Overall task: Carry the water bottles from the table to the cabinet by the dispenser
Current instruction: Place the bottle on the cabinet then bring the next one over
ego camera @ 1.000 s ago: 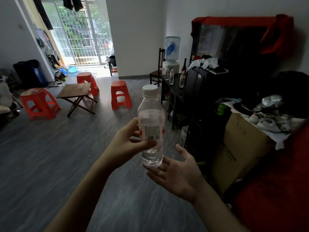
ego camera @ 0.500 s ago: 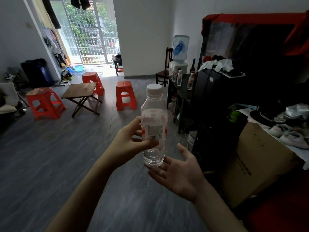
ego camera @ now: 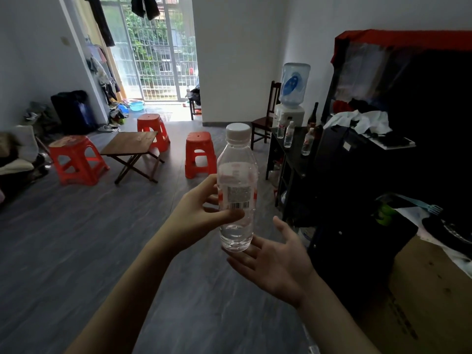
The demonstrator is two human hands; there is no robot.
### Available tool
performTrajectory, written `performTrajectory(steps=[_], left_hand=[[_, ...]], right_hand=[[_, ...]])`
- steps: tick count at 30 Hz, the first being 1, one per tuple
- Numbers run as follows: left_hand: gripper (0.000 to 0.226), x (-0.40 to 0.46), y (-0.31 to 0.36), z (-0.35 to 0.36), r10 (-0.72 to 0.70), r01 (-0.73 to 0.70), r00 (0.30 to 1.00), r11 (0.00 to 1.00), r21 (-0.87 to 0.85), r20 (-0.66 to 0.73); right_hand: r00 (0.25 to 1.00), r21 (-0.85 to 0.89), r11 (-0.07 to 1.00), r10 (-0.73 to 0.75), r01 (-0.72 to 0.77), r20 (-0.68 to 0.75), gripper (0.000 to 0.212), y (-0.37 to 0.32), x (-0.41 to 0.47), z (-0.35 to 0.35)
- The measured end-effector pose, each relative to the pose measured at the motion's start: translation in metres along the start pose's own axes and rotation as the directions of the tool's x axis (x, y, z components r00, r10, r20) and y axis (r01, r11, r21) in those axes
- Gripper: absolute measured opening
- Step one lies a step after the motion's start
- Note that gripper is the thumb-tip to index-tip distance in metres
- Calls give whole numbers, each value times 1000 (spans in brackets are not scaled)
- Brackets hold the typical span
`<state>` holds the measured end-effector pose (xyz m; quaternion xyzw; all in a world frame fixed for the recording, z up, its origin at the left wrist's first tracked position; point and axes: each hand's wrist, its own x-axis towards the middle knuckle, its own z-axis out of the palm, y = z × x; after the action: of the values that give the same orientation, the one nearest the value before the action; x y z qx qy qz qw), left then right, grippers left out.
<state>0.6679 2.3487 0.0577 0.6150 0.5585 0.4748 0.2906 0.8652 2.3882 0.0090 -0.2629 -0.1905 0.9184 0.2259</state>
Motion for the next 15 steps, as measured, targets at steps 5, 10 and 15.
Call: performTrajectory(steps=[5,10,15], left_hand=[[67,43,-20,-9,-21,21,1000,1000,18,-20],[66,84,-51,-29,-35,36,999,999,30,-31],[67,141,-83,-68,-33,36,998,998,44,-56]], right_hand=[[999,6,999,41,-41,12,80,-33,41,-2],[998,-2,998,62,-62,-11,80,-57,96,3],[998,-28,998,58,-58,-14,81,-88,164,21]])
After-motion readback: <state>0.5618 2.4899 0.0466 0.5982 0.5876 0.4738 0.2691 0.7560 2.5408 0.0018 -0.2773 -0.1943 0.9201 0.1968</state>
